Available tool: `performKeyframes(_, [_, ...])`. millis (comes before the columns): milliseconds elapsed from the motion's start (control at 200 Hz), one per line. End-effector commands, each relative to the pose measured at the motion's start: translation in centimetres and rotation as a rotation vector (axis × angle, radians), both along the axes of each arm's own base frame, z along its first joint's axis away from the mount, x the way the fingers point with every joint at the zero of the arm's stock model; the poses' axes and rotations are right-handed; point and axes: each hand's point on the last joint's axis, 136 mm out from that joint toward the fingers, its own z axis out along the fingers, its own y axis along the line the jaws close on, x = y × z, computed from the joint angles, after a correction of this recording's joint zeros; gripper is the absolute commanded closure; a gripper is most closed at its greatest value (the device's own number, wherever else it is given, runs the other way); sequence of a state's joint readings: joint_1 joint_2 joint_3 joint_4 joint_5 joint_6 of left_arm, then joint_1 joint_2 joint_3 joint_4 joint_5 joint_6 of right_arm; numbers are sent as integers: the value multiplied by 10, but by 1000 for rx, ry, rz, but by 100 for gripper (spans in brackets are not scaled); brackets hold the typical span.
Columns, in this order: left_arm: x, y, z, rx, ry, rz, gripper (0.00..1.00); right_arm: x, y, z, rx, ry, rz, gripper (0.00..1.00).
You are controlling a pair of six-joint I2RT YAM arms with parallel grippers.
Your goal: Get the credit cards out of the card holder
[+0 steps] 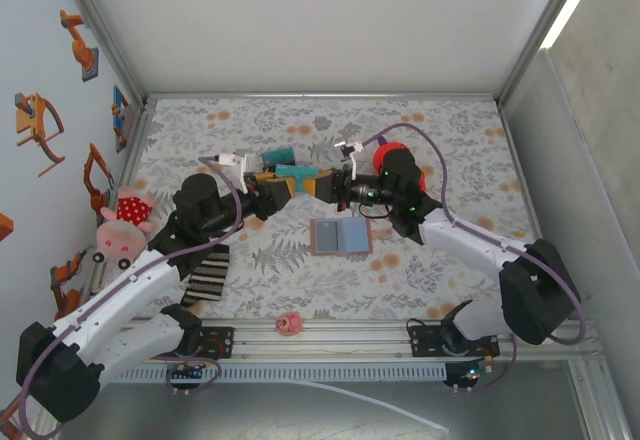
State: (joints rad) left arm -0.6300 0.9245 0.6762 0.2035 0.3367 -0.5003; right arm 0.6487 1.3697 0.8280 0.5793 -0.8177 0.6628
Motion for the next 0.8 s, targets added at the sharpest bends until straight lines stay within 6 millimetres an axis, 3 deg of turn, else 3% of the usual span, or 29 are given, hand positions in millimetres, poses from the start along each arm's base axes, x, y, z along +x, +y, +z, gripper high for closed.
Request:
performKeyframes(0, [-10,11,26,90,-119,-17,41,-6,-6,9,-52,-69,-11,99])
performKeyframes(170, [-23,20,33,267,-183,-71,23,-19,-16,3,-154,-112,1,99])
performKeyframes(250, [-26,20,32,346,-181,-109,20,-26,-19,1,-196,-125,24,99])
performKeyframes(426, [-37,2,32,402,-155,-281,20,-42,-22,-2,-248,-147,87,99])
performKeyframes(791, [-55,-32,17,446,-97,-572,37,-54,-25,-7,-298,-165,161,99])
